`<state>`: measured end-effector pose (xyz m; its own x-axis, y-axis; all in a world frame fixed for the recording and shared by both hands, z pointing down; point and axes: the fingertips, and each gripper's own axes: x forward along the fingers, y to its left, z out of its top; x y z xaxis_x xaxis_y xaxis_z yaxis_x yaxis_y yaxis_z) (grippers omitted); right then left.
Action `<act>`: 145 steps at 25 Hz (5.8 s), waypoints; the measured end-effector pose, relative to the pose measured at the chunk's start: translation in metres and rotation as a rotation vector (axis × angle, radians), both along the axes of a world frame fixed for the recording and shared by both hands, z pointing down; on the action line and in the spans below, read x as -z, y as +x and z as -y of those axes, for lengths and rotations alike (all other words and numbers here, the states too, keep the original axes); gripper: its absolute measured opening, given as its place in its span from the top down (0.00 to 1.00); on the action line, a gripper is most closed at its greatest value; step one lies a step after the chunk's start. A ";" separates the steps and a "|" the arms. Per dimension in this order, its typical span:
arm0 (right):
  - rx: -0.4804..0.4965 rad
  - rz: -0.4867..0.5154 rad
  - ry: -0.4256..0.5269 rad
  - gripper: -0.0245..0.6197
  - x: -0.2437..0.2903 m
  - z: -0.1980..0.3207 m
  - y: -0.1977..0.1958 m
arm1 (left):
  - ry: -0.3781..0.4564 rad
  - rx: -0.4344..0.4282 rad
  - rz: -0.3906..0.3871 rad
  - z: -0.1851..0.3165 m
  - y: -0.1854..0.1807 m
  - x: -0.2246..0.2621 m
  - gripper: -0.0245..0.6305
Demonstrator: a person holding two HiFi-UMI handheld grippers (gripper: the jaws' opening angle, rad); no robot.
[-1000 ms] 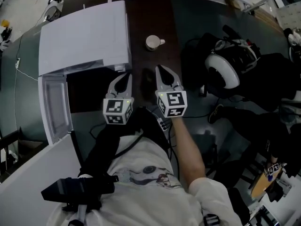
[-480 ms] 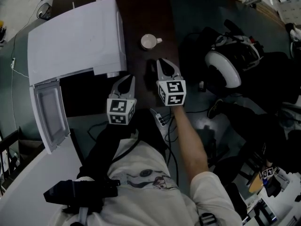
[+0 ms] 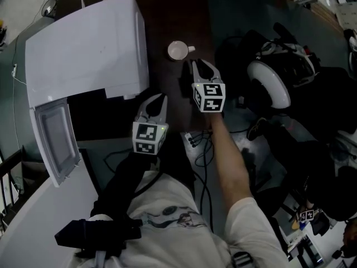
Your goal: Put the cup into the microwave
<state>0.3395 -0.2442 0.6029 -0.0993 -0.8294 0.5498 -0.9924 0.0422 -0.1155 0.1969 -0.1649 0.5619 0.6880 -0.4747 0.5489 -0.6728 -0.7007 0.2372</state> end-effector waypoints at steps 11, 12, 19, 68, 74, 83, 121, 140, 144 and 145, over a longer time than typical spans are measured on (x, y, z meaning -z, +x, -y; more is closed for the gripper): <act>0.056 -0.024 -0.048 0.79 -0.037 0.034 0.011 | -0.043 -0.004 0.010 0.004 0.003 -0.016 0.96; 0.064 -0.024 -0.047 0.79 -0.039 0.037 0.010 | -0.047 -0.005 0.011 0.003 0.002 -0.018 0.96; 0.071 -0.005 -0.023 0.78 -0.047 0.056 0.011 | -0.060 -0.008 0.005 -0.002 0.000 -0.019 0.96; -0.062 0.204 0.082 0.91 0.009 -0.001 -0.012 | -0.020 -0.012 -0.011 -0.030 -0.025 -0.009 0.96; -0.070 0.189 0.102 0.91 0.046 -0.040 -0.034 | 0.027 0.003 -0.053 -0.043 -0.045 0.018 0.96; -0.075 0.180 0.107 0.91 0.078 -0.099 -0.096 | 0.113 0.024 -0.116 -0.064 -0.099 0.051 0.96; 0.143 0.217 0.072 0.91 0.106 -0.094 -0.346 | 0.263 0.451 -0.106 -0.054 -0.346 0.088 0.96; 0.135 0.228 0.069 0.91 0.064 0.004 -0.358 | 0.253 0.437 -0.086 -0.003 -0.336 0.065 0.96; 0.093 0.243 0.080 0.91 0.051 0.029 -0.358 | 0.231 0.419 -0.095 0.007 -0.336 0.060 0.96; 0.083 0.247 0.086 0.91 0.048 0.035 -0.358 | 0.224 0.412 -0.095 0.007 -0.336 0.057 0.96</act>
